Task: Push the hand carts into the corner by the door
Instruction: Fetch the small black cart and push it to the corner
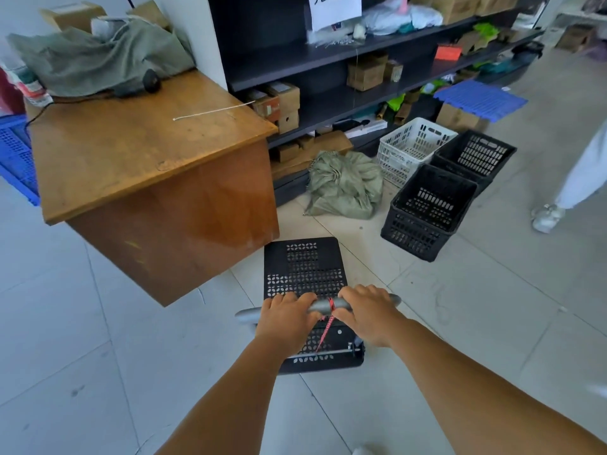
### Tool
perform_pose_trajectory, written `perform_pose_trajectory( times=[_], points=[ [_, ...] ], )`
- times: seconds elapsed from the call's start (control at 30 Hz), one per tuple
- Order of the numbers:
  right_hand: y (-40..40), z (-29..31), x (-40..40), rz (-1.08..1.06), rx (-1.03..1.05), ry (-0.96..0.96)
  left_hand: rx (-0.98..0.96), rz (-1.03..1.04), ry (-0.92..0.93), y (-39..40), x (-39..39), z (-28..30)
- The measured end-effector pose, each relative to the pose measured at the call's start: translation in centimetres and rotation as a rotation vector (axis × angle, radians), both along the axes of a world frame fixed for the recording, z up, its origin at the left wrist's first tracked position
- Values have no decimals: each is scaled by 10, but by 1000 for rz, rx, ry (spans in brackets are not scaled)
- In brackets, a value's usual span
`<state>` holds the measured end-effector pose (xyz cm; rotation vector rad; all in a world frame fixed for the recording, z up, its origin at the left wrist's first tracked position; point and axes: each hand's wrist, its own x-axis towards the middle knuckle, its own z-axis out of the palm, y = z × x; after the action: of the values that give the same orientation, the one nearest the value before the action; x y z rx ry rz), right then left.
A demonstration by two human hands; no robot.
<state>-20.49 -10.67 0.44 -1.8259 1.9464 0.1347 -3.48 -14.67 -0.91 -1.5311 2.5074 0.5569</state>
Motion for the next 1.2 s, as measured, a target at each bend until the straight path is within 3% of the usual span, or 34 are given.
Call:
perform_pose_trajectory(
  times=[0.57,1.2],
  points=[
    [138,-5,-87,260,-16,3,44,282,1,185,-83,12],
    [305,-7,-75,425,-45,-16,18,520,41,388,-78,10]
  ],
)
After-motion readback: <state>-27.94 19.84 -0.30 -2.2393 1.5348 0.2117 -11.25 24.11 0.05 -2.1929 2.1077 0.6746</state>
